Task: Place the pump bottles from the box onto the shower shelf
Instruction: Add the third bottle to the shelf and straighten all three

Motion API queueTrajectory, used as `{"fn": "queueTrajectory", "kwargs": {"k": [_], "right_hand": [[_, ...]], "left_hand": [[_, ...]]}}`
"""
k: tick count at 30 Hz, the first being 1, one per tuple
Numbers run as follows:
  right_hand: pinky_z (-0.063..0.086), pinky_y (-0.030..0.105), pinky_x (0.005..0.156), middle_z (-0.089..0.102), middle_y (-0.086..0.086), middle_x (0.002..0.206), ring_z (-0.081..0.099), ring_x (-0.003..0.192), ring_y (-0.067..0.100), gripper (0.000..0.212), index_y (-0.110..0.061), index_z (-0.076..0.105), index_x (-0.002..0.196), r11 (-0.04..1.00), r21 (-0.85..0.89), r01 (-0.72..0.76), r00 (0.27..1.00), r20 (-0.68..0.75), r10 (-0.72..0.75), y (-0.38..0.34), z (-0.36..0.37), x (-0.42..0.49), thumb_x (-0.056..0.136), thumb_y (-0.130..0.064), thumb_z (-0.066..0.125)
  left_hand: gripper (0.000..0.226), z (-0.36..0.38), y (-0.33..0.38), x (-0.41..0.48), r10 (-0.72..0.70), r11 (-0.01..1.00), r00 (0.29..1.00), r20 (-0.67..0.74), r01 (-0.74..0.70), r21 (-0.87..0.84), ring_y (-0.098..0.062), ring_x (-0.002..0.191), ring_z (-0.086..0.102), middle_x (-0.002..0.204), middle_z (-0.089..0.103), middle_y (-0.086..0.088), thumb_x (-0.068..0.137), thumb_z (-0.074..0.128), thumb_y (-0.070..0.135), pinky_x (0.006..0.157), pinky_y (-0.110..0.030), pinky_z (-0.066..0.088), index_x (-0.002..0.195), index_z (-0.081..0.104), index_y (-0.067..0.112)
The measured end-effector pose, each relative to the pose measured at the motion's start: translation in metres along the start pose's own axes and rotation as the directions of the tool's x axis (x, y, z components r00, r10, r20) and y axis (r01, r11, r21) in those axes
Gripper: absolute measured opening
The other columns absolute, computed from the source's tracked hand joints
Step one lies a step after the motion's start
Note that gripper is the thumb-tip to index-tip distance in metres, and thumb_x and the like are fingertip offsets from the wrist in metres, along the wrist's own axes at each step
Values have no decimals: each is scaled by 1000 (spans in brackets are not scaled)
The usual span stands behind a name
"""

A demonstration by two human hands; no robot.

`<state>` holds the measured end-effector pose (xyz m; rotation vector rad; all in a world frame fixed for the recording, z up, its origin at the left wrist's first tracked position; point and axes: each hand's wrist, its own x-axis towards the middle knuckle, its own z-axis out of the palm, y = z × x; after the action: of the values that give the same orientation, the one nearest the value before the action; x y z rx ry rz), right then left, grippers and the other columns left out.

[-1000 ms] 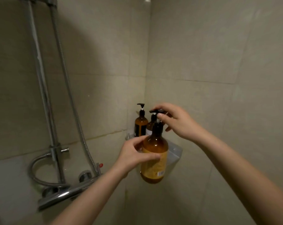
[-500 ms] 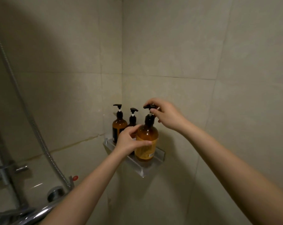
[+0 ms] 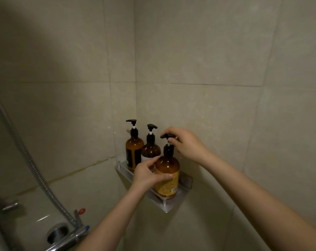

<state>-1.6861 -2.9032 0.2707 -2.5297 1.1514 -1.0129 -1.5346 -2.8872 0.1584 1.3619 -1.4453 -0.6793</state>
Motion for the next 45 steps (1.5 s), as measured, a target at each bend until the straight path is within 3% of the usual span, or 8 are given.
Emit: {"fn": "queueTrajectory", "kwargs": {"k": [11,20,24,27,29,33,40,45], "right_hand": [[45,23,88,62,-5,121,56,110,10,30,-26,58,120,1000,20,15,998,-59,-13,3,11,0,95,-14,46],[41,14,81,56,-10,126,55,105,4,41,-33,48,131,995,-1,-97,986,-137,95,1,20,-9,94,-16,48],[40,10,66,52,-12,110,53,89,-4,45,-36,38,136,958,106,-267,899,-331,288,-6,35,-37,93,-34,49],[39,11,65,53,-10,105,55,90,0,44,-26,44,133,900,152,-409,791,-432,433,-7,51,-61,91,-38,50],[45,17,68,56,-4,108,58,93,10,48,-23,45,132,847,183,-498,747,-406,527,-8,64,-71,90,-43,51],[55,32,80,56,1,122,58,99,15,70,-26,42,133,748,181,-638,667,-356,655,-13,91,-68,76,-60,61],[54,29,77,53,-4,119,56,98,13,93,-28,45,125,632,-13,-775,571,-443,691,-16,106,-43,49,-80,60],[49,26,77,56,2,120,56,103,18,84,-20,49,126,619,17,-786,576,-345,741,-14,94,-34,57,-59,77]], "left_hand": [[70,-2,-3,-6,26,999,1000,-9,-27,-34,8,97,54,102,59,25,50,86,41,74,-11,46,112,52,46],[80,4,-7,-6,72,990,997,16,-70,-121,-1,111,51,126,56,10,57,84,35,89,-18,46,129,50,27],[85,-11,-8,-5,140,984,980,142,-121,-133,-4,117,49,132,48,13,62,80,41,95,-26,46,136,41,27],[61,-40,-8,11,203,972,979,23,-198,-128,-3,107,54,125,52,10,76,67,42,76,-15,47,131,47,25],[48,-59,-6,31,221,966,974,-48,-225,-127,-5,102,56,121,58,5,83,63,32,70,-10,43,127,51,21],[50,-69,-4,61,248,969,968,39,-248,3,-14,110,57,125,60,-4,82,65,27,82,-21,42,128,51,13],[55,-68,-9,83,317,943,942,114,-326,70,-22,114,57,124,61,-9,77,71,30,85,-26,43,124,54,9],[42,-66,-16,89,319,939,930,183,-337,77,-20,100,64,106,70,-6,72,75,30,71,-22,41,109,65,12]]}}
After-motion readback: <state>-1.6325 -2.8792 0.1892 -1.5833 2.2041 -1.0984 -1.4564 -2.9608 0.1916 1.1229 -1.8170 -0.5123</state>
